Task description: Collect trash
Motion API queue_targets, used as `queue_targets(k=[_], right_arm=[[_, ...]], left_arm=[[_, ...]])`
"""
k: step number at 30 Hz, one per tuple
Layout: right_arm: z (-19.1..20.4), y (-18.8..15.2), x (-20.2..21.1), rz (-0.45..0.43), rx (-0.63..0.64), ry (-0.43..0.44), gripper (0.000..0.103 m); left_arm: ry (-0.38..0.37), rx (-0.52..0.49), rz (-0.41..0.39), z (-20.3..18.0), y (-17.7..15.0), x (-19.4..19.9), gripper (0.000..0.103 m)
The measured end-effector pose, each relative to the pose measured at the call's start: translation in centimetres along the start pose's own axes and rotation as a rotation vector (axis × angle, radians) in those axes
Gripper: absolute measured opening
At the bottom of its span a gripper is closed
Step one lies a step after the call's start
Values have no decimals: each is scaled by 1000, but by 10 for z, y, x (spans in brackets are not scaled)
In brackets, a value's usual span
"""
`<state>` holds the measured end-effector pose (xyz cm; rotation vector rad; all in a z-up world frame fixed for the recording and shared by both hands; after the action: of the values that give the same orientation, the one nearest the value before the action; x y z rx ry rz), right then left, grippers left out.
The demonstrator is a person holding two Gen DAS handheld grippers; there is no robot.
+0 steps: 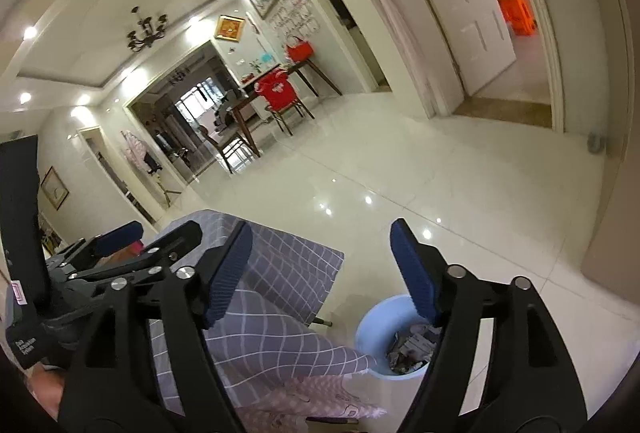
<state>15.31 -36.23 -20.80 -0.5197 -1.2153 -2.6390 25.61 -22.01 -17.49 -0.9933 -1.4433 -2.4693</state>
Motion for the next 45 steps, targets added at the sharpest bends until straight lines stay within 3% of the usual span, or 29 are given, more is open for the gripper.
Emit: queue_targets(k=[9, 14, 19, 30, 45], right_arm=[[75, -2, 67, -50, 163, 61, 88], [103, -5, 105, -87, 217, 106, 91], [123, -11, 135, -111, 266, 142, 91], [141, -20, 171, -189, 385, 96, 91], [145, -23, 180, -172, 400, 135, 91]], left_arm=[[128, 87, -99, 54, -15, 100, 95], [186, 172, -174, 86, -23, 160, 96], [223, 210, -226, 93, -30, 203, 96], [277, 229, -272, 89, -41, 243, 96], [320, 235, -293, 89, -42, 253, 96]])
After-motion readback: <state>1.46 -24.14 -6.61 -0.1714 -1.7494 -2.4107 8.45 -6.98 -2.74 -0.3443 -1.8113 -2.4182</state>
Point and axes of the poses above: each gripper's, at about its wrist camera, not at the fingertips, and x roughly against the way its jaws point, z to its left, y to its top, the point moved 5 cm from there along -x, roughly the way its jaws point, and after that the axes turned 8 degrees about -x, right-handed, at the moved point
